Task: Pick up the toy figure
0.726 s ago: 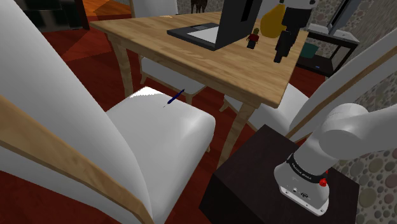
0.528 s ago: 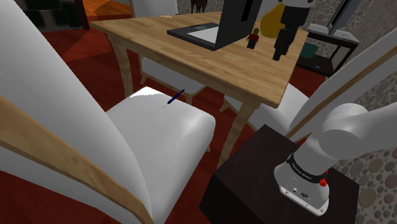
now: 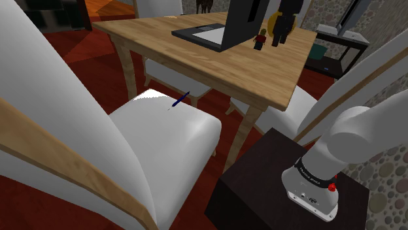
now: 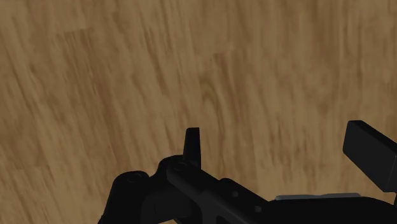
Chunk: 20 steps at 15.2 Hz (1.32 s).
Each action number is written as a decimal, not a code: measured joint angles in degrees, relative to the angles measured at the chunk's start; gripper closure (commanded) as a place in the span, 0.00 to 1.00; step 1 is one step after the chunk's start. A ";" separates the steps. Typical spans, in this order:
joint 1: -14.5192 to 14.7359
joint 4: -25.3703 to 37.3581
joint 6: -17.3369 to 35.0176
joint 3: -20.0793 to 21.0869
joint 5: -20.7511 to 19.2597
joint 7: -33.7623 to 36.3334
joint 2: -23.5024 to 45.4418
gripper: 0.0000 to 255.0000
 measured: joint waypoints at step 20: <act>-6.59 41.94 -7.12 -9.78 10.60 -15.48 38.01 0.00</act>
